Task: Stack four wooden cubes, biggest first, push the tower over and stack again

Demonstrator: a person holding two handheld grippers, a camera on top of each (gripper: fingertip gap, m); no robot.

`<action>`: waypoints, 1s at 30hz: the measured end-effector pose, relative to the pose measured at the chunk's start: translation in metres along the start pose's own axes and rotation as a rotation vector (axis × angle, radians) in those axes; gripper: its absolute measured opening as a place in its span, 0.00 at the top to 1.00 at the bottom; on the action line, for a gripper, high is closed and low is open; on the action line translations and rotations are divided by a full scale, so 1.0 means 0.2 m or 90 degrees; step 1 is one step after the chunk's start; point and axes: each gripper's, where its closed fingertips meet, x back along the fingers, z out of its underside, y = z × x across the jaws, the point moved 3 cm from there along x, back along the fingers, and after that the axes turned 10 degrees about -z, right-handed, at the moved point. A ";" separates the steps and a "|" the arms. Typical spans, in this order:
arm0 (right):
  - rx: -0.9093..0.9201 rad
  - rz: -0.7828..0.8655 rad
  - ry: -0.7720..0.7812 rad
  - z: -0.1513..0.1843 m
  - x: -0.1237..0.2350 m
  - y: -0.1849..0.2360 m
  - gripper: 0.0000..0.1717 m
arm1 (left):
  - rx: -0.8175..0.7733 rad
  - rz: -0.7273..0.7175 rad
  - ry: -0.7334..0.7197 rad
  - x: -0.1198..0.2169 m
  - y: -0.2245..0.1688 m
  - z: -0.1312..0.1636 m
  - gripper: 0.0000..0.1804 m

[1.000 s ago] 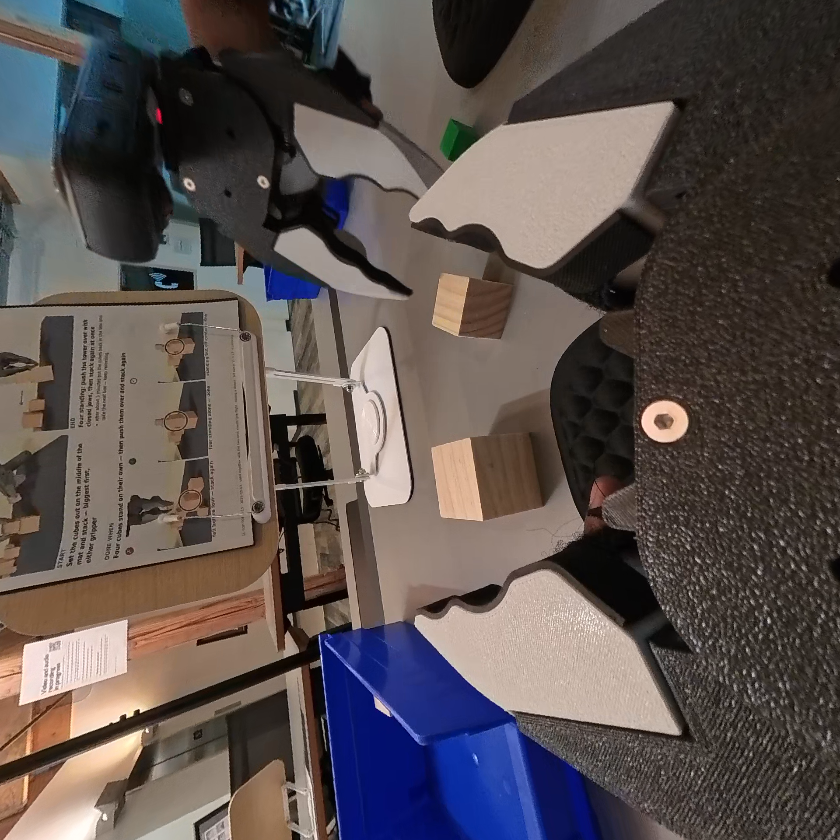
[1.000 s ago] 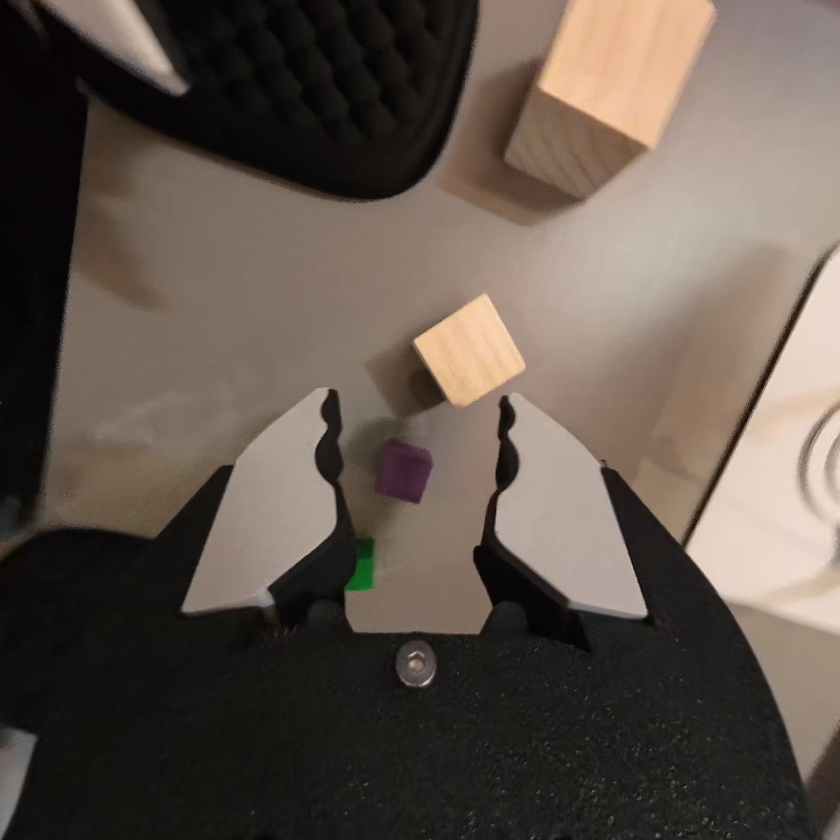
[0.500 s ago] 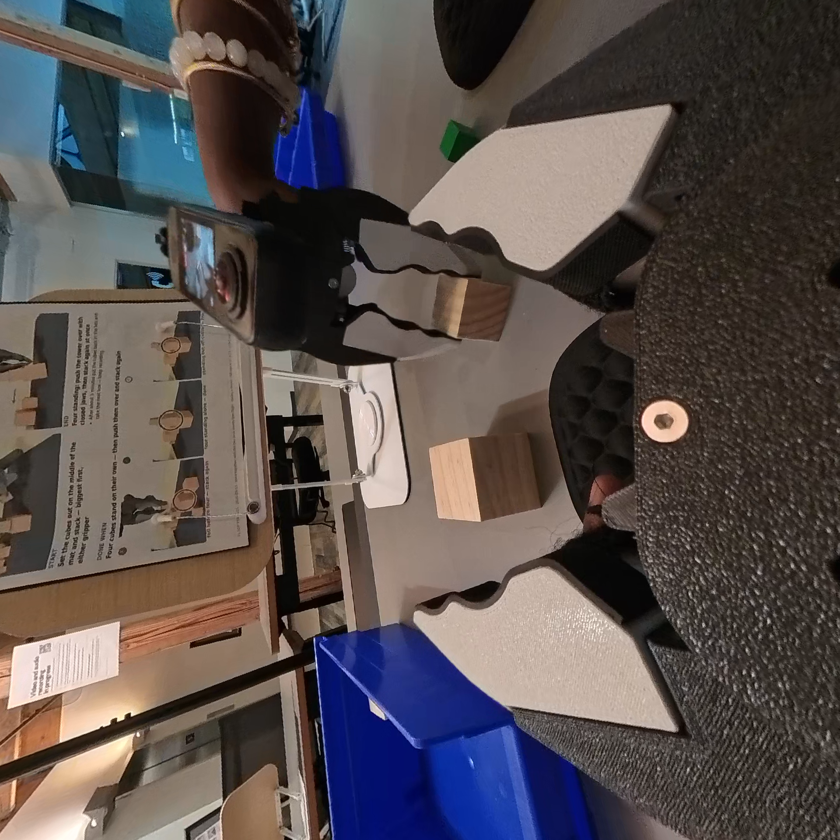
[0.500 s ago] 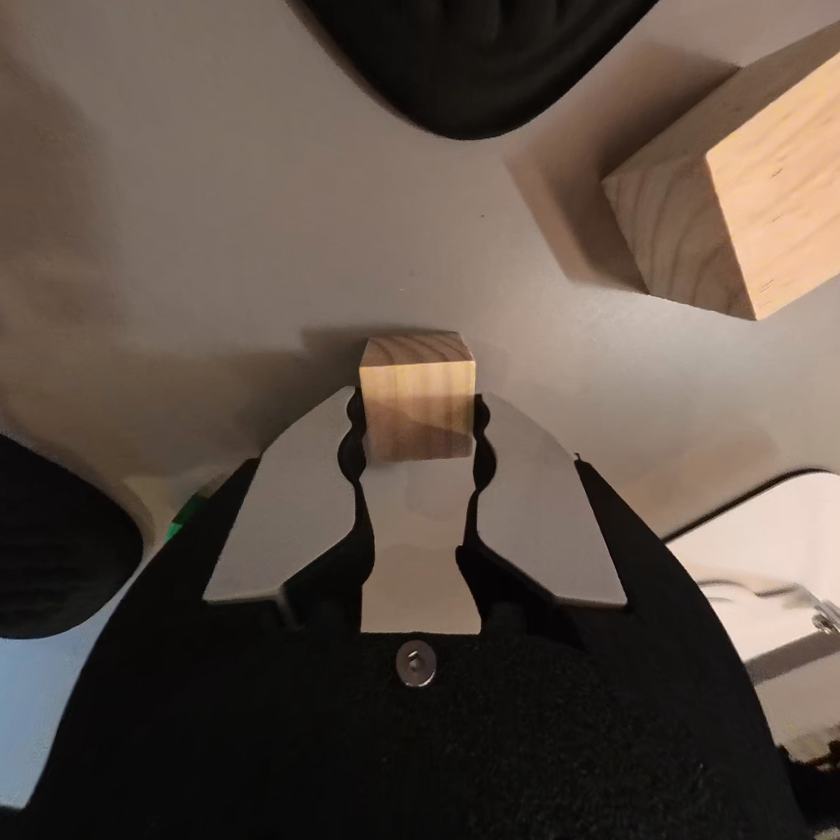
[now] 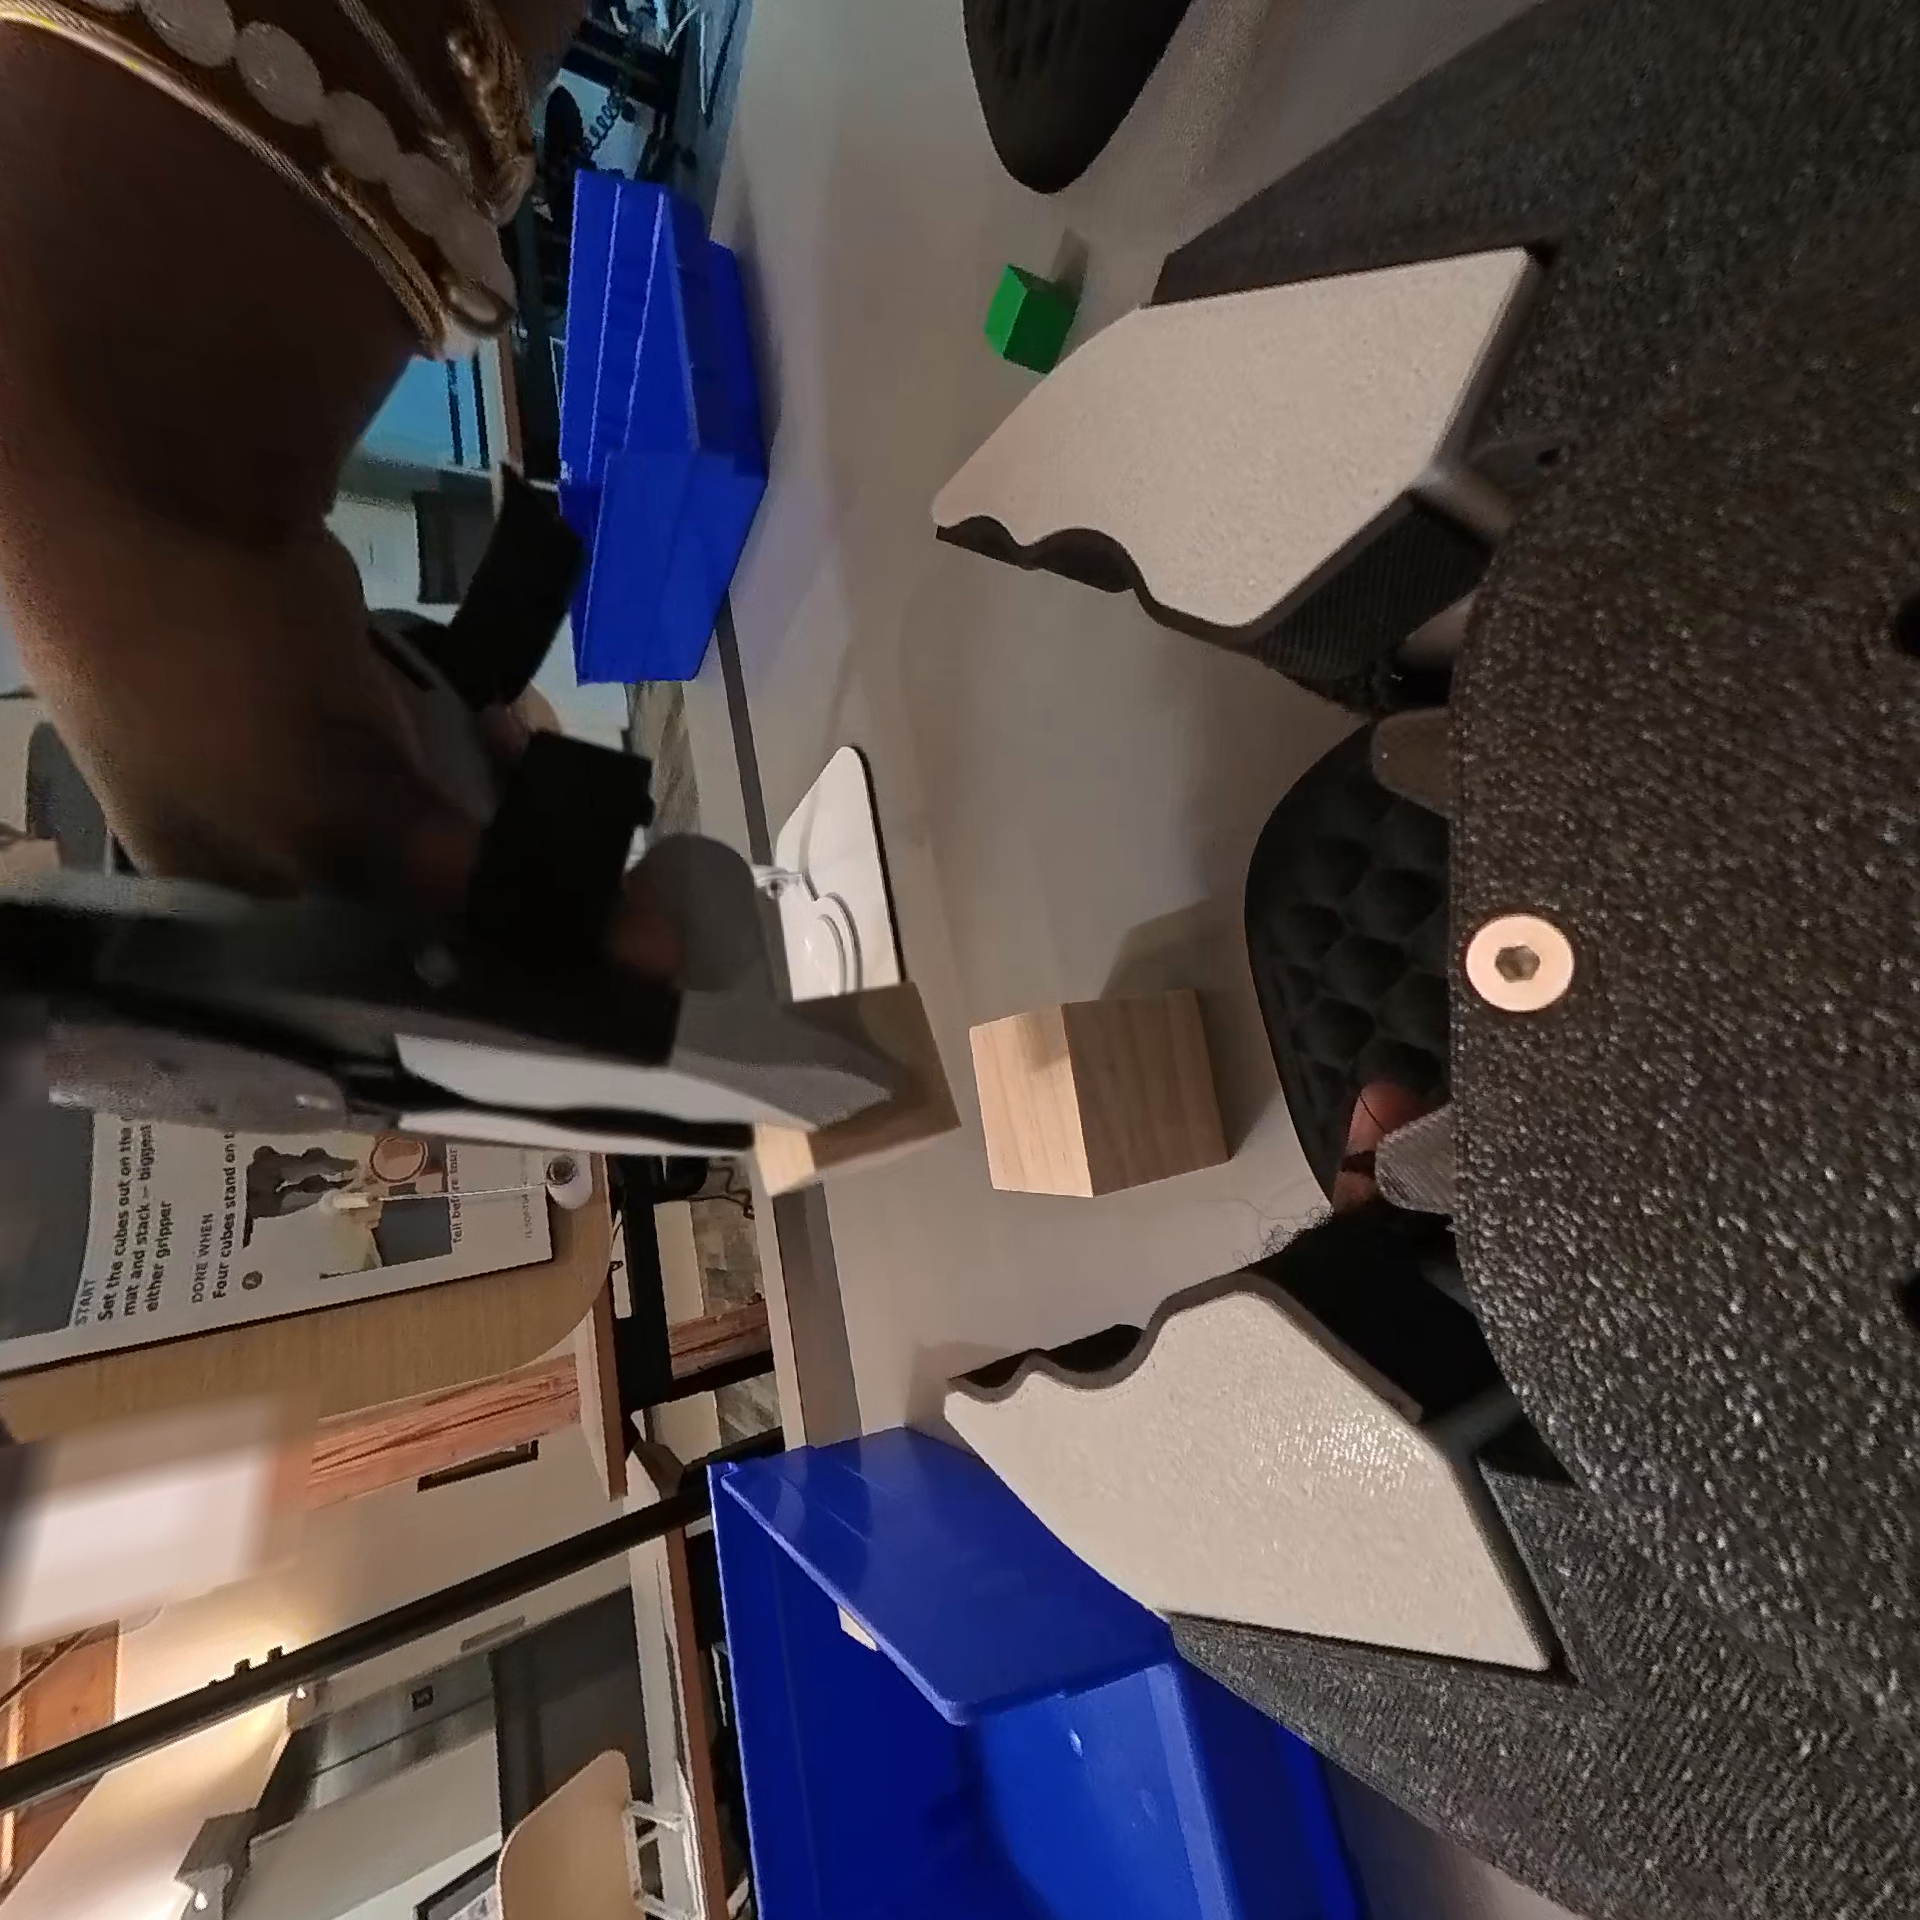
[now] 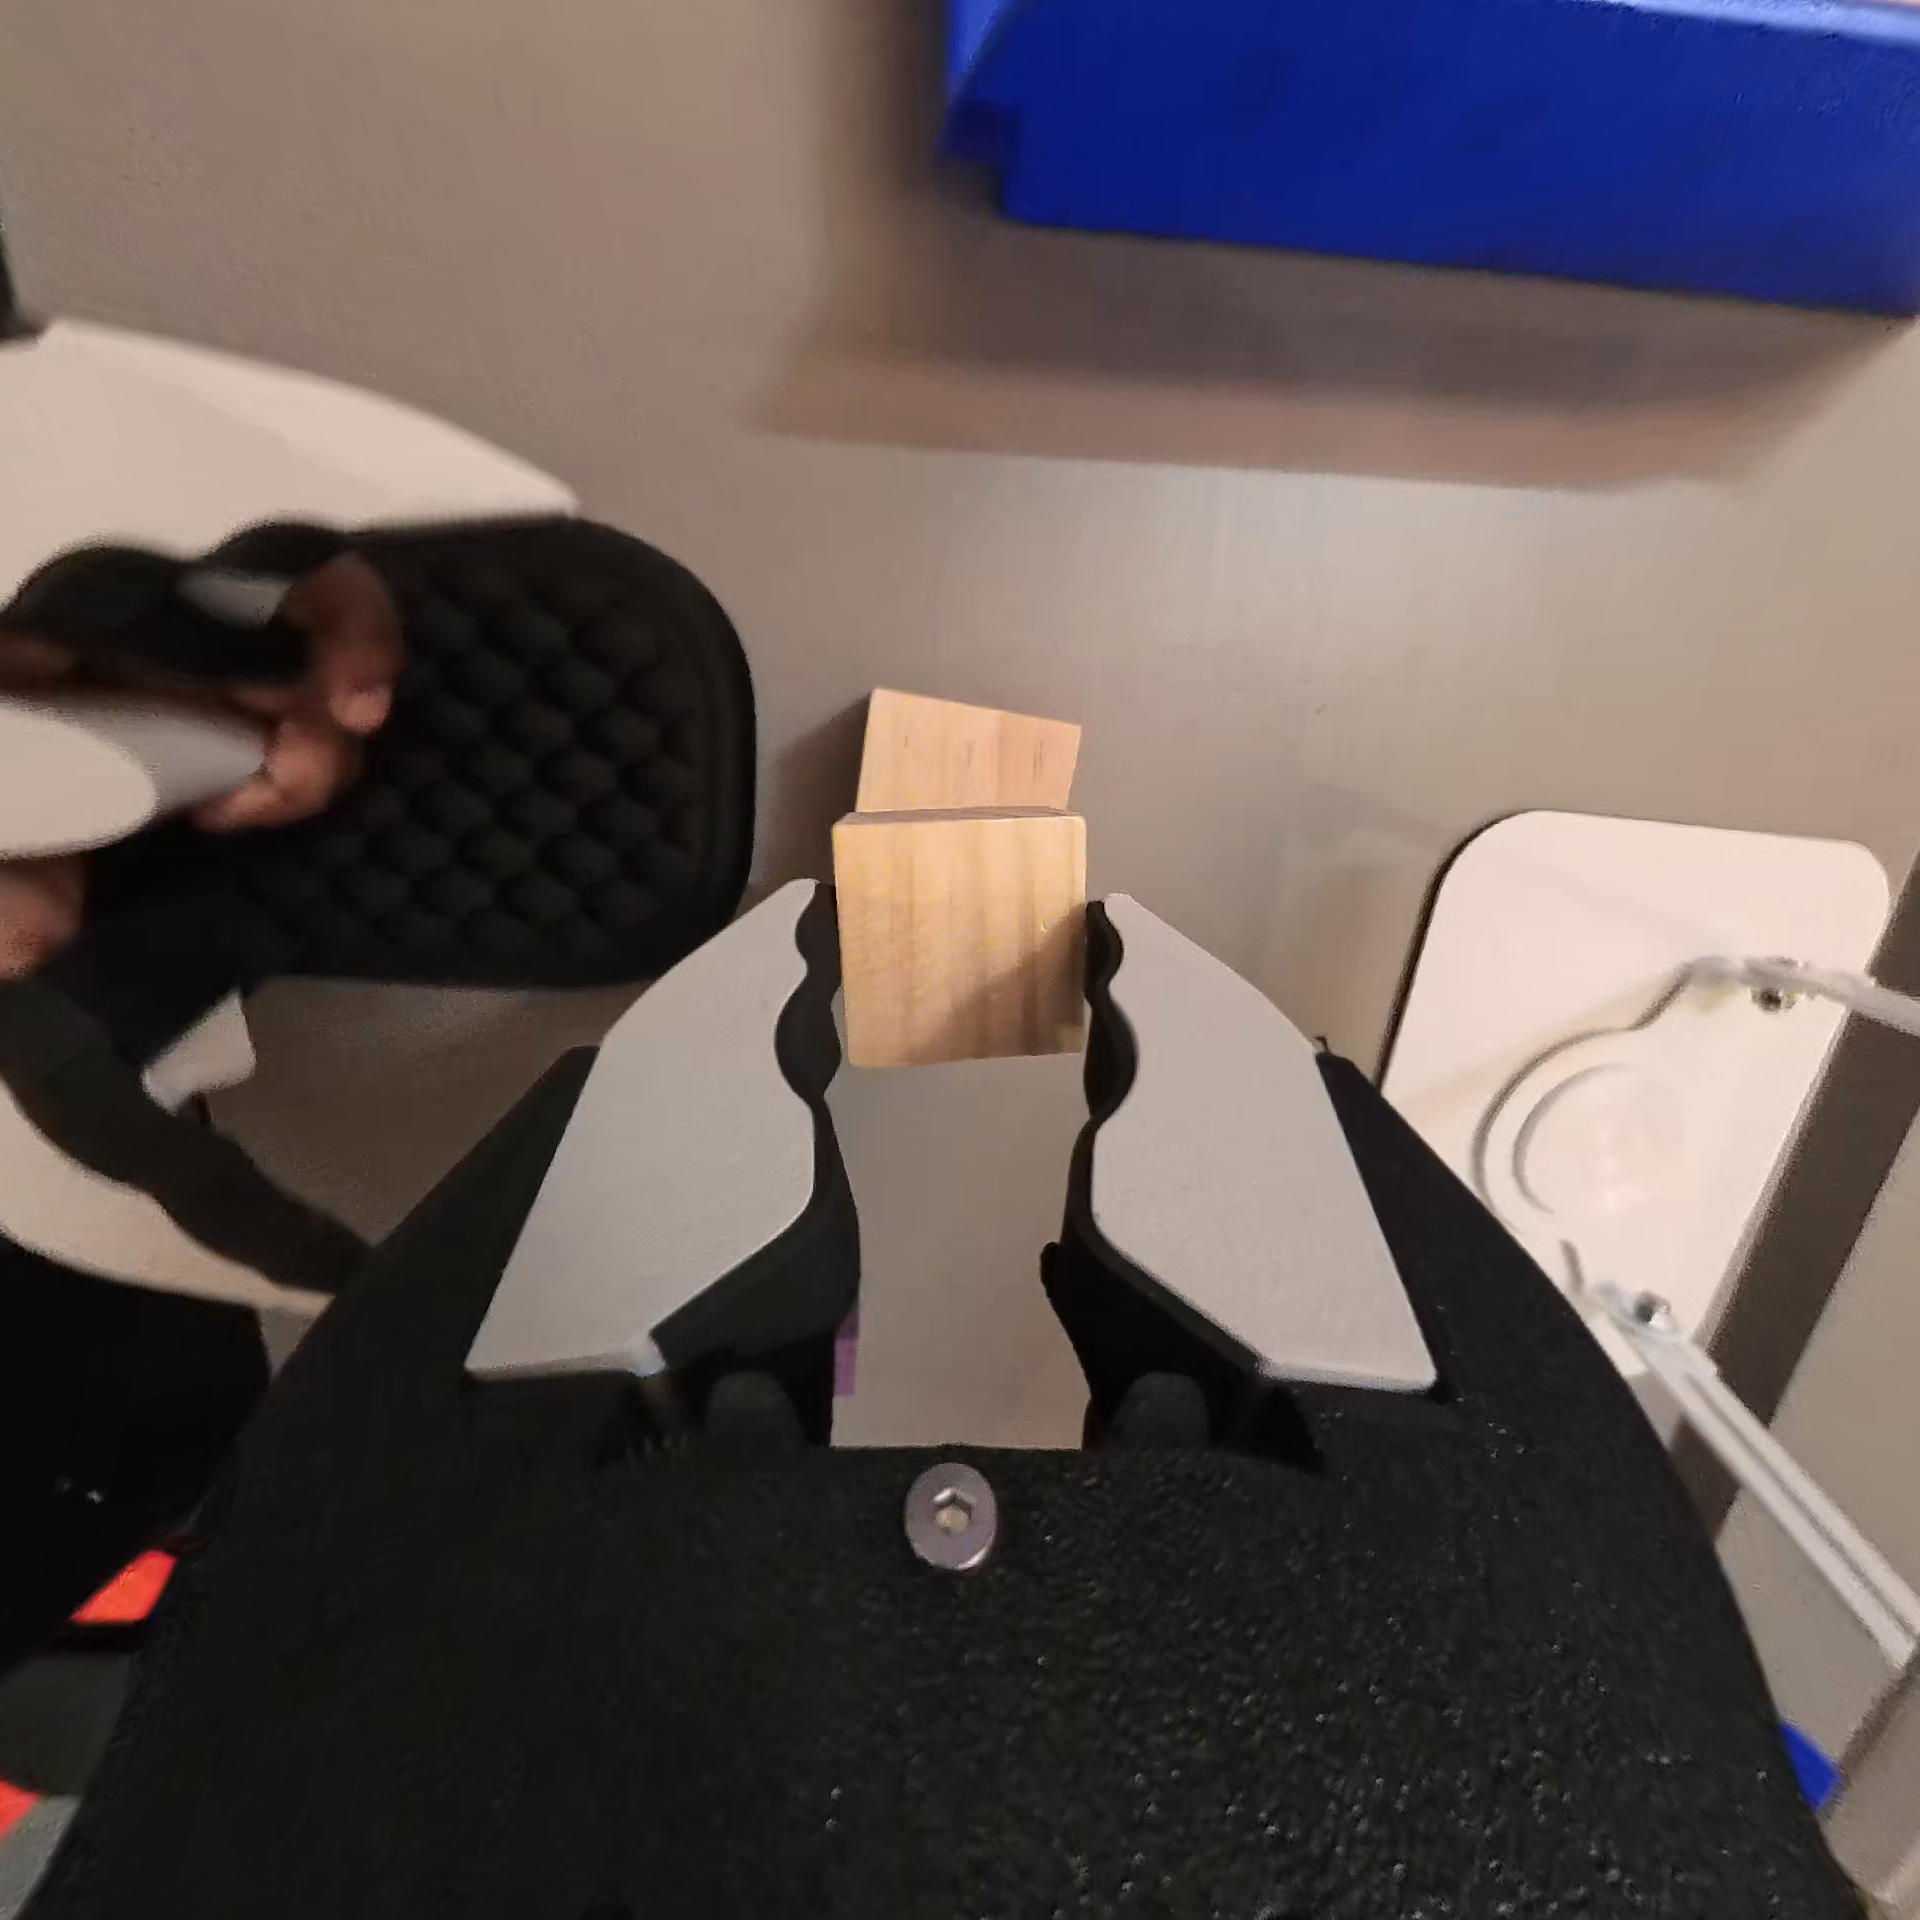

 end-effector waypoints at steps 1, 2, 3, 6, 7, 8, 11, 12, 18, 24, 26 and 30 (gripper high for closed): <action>-0.019 0.006 0.005 -0.02 -0.02 -0.01 0.74 | 0.000 0.000 0.002 0.00 0.00 0.00 0.23; -0.034 0.005 0.005 -0.03 -0.04 -0.01 0.74 | -0.001 0.000 0.004 0.00 0.00 0.00 0.23; -0.050 -0.002 0.003 -0.04 -0.05 -0.01 0.74 | -0.001 -0.001 0.006 0.00 0.00 0.01 0.23; -0.092 0.000 -0.004 -0.05 -0.10 -0.02 0.74 | -0.001 -0.006 0.010 -0.01 0.00 0.01 0.23; -0.103 -0.001 -0.005 -0.05 -0.11 -0.03 0.74 | -0.002 -0.006 0.011 -0.01 0.00 0.01 0.23; -0.112 -0.003 -0.009 -0.05 -0.12 -0.03 0.74 | -0.003 -0.006 0.011 -0.01 0.00 0.01 0.23; -0.125 0.002 -0.006 -0.02 -0.16 -0.04 0.74 | -0.003 -0.009 0.010 -0.01 0.00 0.01 0.23; -0.127 0.003 -0.007 -0.02 -0.16 -0.04 0.74 | -0.002 -0.009 0.010 -0.01 0.00 0.01 0.23; -0.125 0.024 -0.030 -0.02 -0.18 -0.05 0.74 | -0.002 -0.011 0.013 -0.01 0.01 0.01 0.24; -0.129 0.020 -0.036 -0.01 -0.18 -0.05 0.74 | -0.005 -0.011 0.011 -0.01 0.00 0.01 0.24; -0.128 0.020 -0.034 0.00 -0.19 -0.05 0.74 | -0.004 -0.011 0.010 -0.01 0.00 0.01 0.24; -0.116 0.020 -0.035 0.00 -0.18 -0.05 0.67 | -0.005 -0.009 0.008 -0.01 0.00 0.01 0.24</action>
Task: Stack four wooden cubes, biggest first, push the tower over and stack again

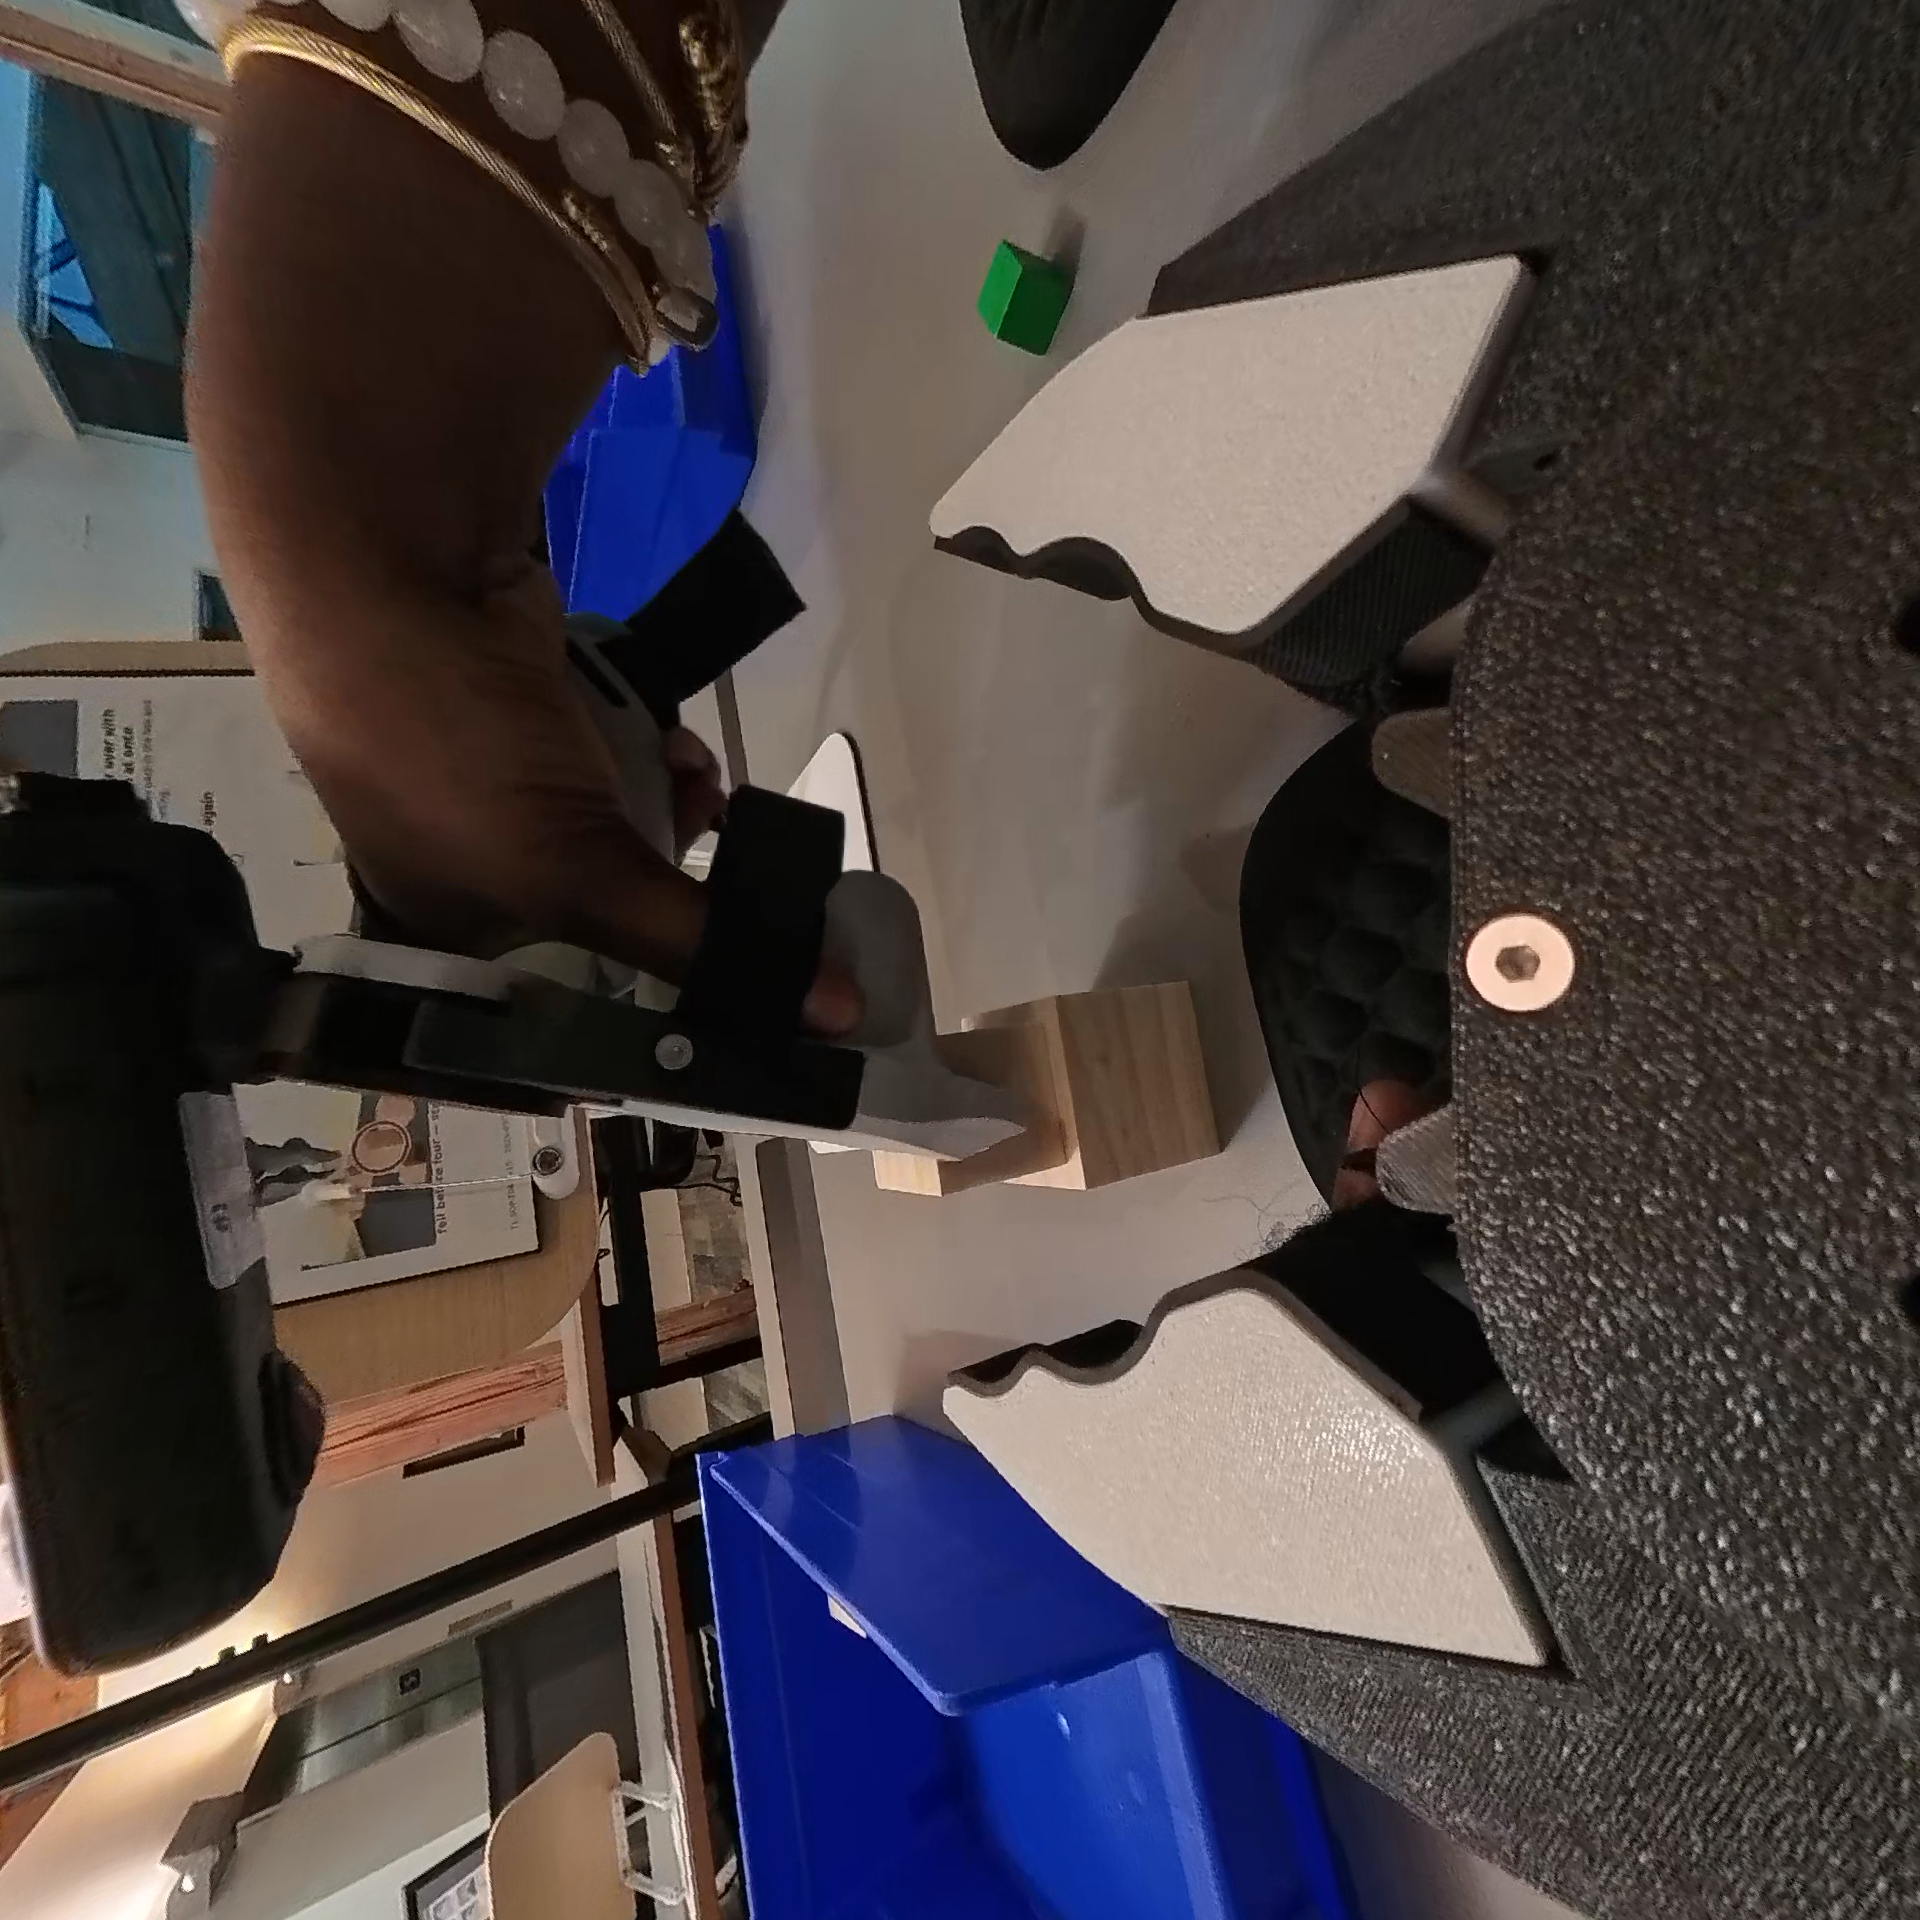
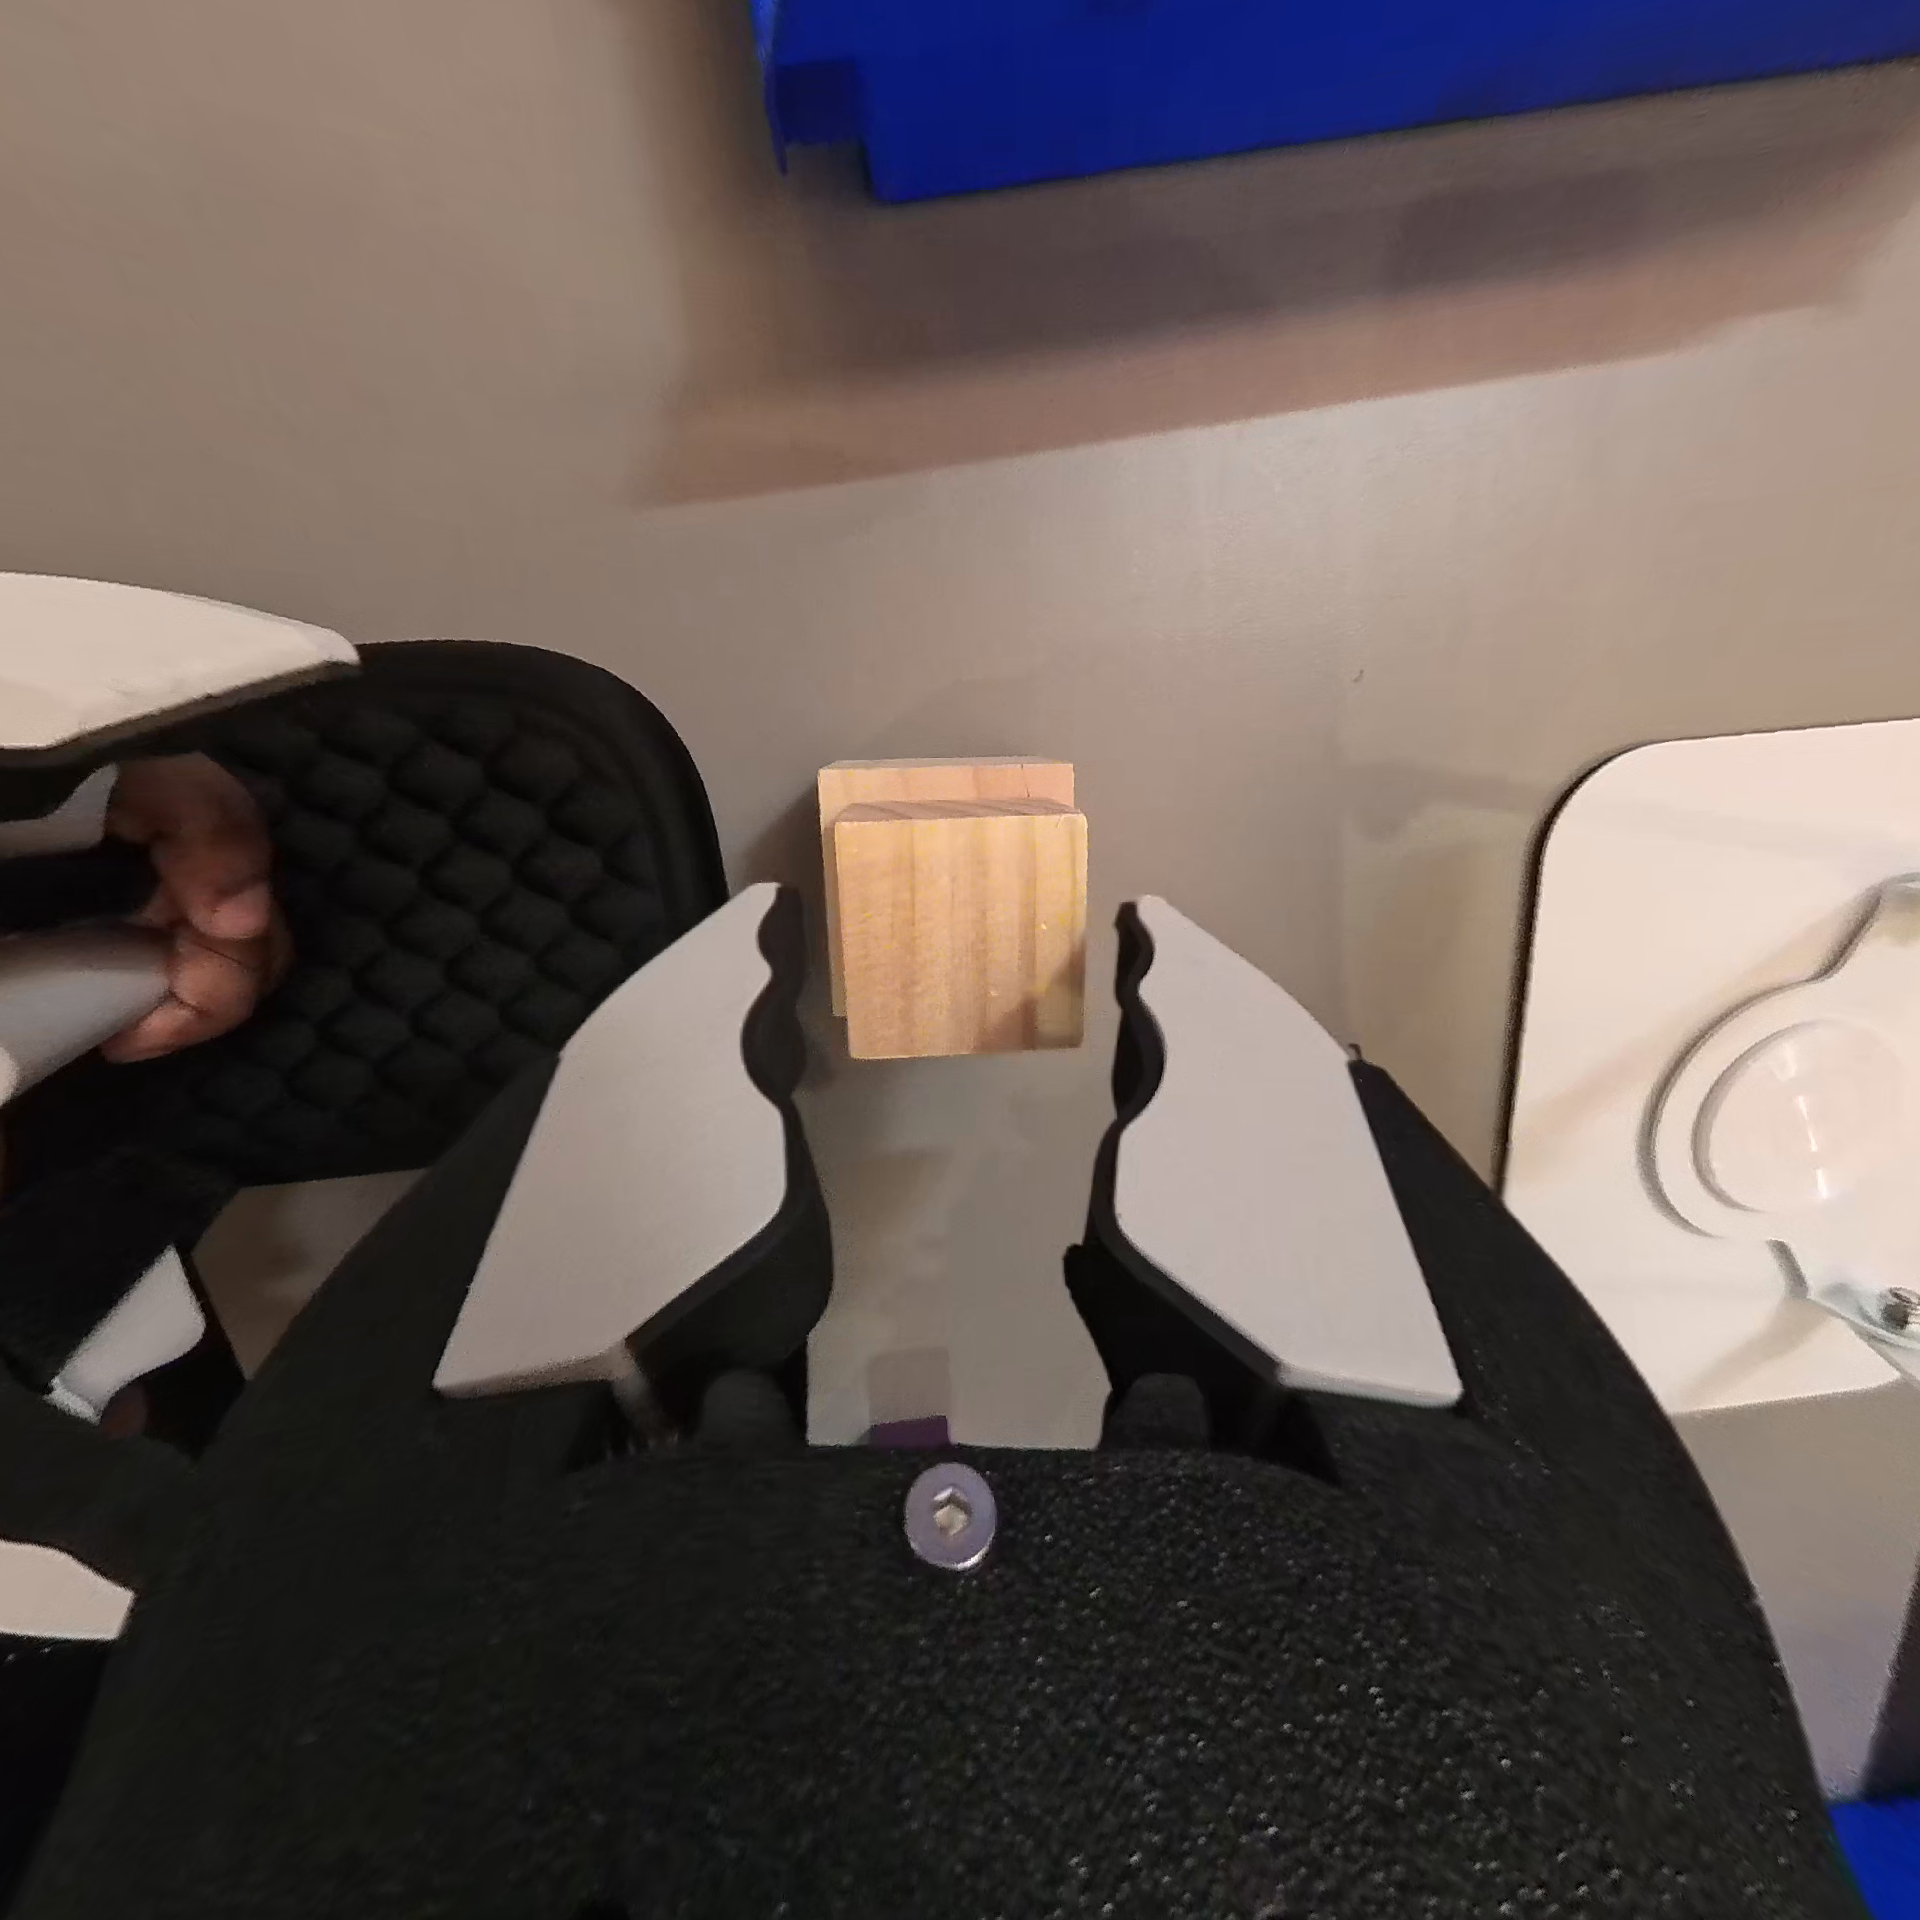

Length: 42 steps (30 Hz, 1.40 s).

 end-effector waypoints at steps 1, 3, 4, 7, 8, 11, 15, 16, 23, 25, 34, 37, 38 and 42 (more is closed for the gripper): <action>0.005 0.005 0.002 0.00 0.00 0.00 0.64 | -0.001 0.001 0.000 0.00 0.00 0.00 0.24; 0.013 0.008 -0.001 0.00 0.02 0.00 0.59 | 0.000 0.001 0.001 0.00 0.00 0.00 0.24; 0.017 0.009 -0.005 0.00 0.05 0.01 0.57 | 0.001 0.001 0.001 0.00 0.00 0.00 0.24; 0.052 0.014 -0.021 0.05 0.15 0.04 0.55 | 0.004 0.002 0.000 0.00 0.00 0.00 0.24; 0.065 0.012 -0.026 0.09 0.19 0.05 0.55 | 0.004 0.003 -0.001 0.00 0.00 0.00 0.24; 0.067 0.023 -0.014 0.27 0.30 0.05 0.56 | 0.002 0.007 -0.004 0.00 0.00 0.00 0.22; 0.053 -0.016 0.048 0.60 0.31 0.05 0.57 | 0.003 0.007 -0.001 0.00 0.00 0.00 0.22; 0.050 -0.027 0.074 0.68 0.29 0.06 0.57 | 0.004 0.007 -0.002 0.00 0.00 0.00 0.22; 0.034 -0.039 0.130 0.94 0.10 0.06 0.65 | 0.000 0.006 -0.002 0.00 0.00 0.00 0.22; 0.024 -0.046 0.126 0.95 0.06 0.06 0.69 | 0.002 0.006 -0.001 0.00 0.00 0.00 0.22; 0.016 -0.035 0.161 0.99 -0.01 0.06 0.84 | 0.003 0.004 0.003 0.00 0.00 0.00 0.23; 0.011 -0.017 0.163 0.97 0.01 0.04 0.84 | 0.007 0.004 -0.001 0.00 0.00 0.00 0.22; 0.006 -0.020 0.157 0.94 0.02 0.05 0.84 | 0.009 0.004 -0.001 0.00 0.00 0.00 0.22; -0.011 -0.006 0.134 0.76 0.13 0.04 0.84 | 0.014 0.008 0.003 0.00 0.00 0.00 0.22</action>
